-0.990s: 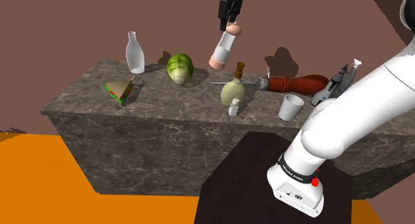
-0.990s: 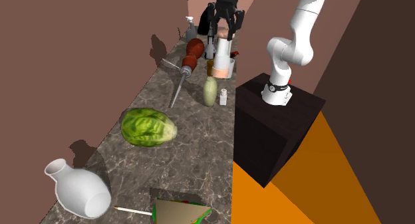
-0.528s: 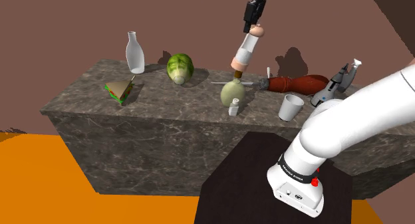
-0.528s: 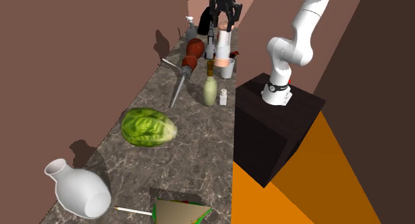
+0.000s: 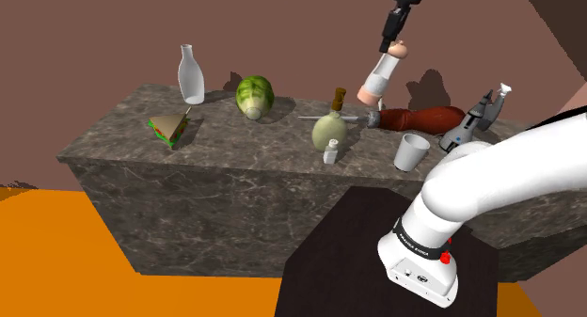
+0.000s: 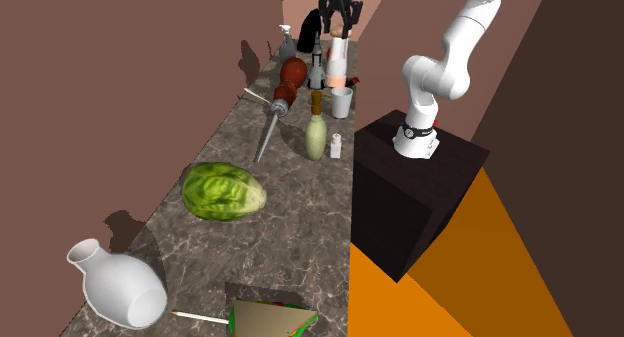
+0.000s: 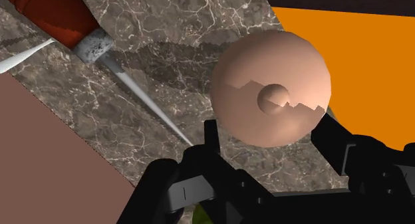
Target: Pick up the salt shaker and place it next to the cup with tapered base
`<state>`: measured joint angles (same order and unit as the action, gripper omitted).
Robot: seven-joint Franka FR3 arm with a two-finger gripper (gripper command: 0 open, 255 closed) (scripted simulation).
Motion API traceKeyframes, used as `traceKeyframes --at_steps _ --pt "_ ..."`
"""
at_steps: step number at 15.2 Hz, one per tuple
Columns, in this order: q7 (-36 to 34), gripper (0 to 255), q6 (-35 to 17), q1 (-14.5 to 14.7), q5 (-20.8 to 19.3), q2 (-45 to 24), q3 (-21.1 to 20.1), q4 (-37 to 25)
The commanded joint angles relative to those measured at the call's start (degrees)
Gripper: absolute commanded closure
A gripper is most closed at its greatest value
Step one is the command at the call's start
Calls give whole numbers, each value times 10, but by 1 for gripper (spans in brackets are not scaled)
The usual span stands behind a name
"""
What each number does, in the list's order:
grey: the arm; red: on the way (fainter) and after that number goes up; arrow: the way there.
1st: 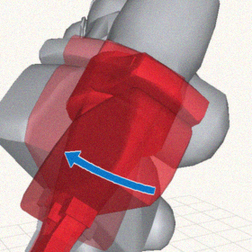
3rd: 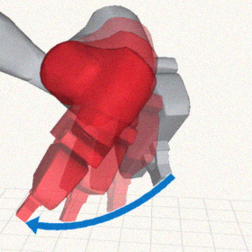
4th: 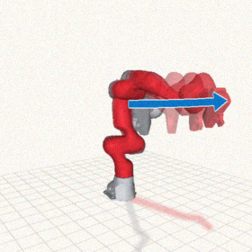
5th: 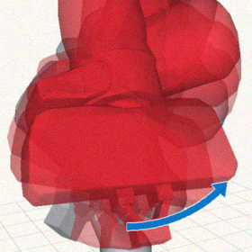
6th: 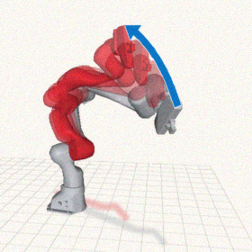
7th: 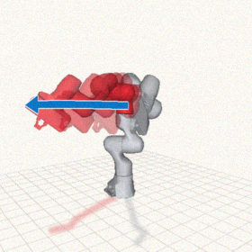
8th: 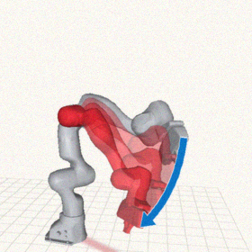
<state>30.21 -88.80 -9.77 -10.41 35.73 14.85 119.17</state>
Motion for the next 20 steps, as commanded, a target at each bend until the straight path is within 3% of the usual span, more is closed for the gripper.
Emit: traceKeyframes --at_steps 1,10,20 --pt "28 255 8 -9 -13 10 21 -2" --pt "145 255 27 -43 -71 47 114 -8" --pt "286 255 37 -56 -125 32 239 -73"
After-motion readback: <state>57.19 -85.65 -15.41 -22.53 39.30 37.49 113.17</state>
